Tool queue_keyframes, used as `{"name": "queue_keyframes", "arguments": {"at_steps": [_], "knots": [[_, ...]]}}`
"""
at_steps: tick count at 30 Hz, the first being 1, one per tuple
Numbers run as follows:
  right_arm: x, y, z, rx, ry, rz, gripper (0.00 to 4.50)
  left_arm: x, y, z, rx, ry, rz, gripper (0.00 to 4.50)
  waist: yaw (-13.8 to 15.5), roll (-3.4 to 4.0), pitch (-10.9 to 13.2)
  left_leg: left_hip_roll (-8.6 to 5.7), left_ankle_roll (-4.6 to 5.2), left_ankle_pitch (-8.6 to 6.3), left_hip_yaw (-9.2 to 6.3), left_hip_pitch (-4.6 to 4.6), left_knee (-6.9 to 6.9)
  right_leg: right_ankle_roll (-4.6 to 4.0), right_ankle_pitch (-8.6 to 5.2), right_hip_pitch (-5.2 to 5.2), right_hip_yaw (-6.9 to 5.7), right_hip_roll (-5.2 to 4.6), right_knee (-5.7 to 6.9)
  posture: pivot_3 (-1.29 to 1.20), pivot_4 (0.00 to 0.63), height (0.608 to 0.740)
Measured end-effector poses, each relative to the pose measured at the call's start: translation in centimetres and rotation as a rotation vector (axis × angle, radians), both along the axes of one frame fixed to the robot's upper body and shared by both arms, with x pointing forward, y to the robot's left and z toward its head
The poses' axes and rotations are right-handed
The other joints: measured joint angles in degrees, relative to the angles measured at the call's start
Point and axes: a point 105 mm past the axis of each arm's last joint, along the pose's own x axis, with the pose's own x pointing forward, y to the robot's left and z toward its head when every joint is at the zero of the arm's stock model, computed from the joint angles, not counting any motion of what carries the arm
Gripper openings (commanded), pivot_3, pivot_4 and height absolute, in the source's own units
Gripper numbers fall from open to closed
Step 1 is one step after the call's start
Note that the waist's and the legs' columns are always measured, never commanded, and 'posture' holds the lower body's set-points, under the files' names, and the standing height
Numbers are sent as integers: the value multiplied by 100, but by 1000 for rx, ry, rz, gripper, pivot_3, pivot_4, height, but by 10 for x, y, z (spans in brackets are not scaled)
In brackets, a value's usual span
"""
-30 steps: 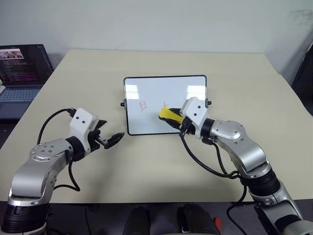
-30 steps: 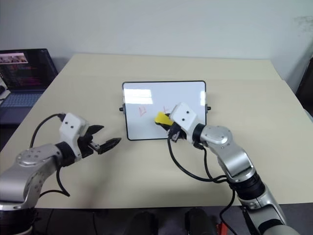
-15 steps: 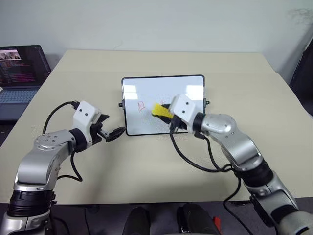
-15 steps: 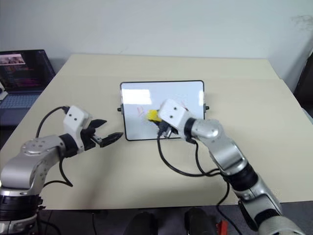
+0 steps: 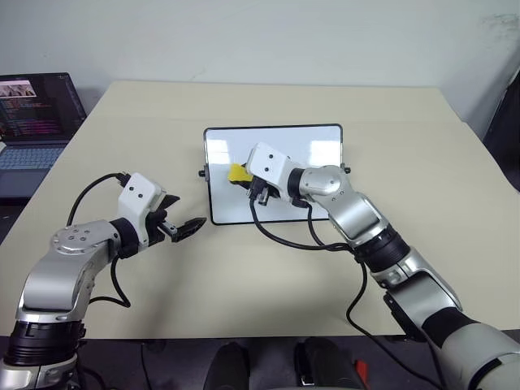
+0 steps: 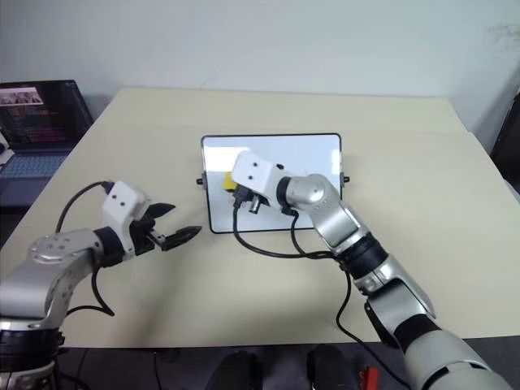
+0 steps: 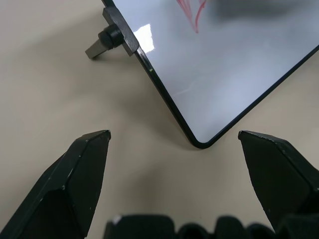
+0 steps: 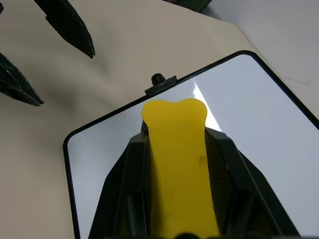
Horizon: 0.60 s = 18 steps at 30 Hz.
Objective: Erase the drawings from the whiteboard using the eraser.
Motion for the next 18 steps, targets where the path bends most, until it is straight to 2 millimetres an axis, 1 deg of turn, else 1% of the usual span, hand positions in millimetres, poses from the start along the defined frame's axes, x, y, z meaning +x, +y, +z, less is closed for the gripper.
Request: {"name": "queue_keyframes", "arguments": {"at_steps": [4,7,9,13,16,18], "knots": [[11,8,9,-9,-37,0,1153,0,-1,3,4,-6,-18,4500,-2,0,0,0,0,0,2,0,0,0,0,-2,2,-2,3,0,150,740],[19,17,11,-16,-46,-6,1153,-1,-2,4,6,-3,-28,4500,-13,0,0,1,0,0,4,0,-1,-1,0,-7,4,-2,9,0,150,740],[22,22,6,-25,-29,-5,1153,-2,-2,3,5,1,-36,4500,-9,0,0,1,0,0,4,0,-2,-2,-1,-8,3,-2,11,0,150,740],[30,17,-19,-73,40,-27,1152,-3,-2,2,6,7,-37,4500,-8,1,0,-2,0,0,6,-1,0,-2,-1,-8,5,-9,13,0,150,740],[29,23,-21,-98,50,-1,1146,-3,-2,2,6,7,-37,4500,-8,1,1,-2,0,0,7,4,1,-2,-1,-8,5,-9,24,0,150,740],[29,21,-25,-123,53,14,1145,-3,-2,2,7,5,-37,4500,-8,1,1,-2,0,0,5,6,1,-3,-1,-8,4,-9,30,0,150,740]]}}
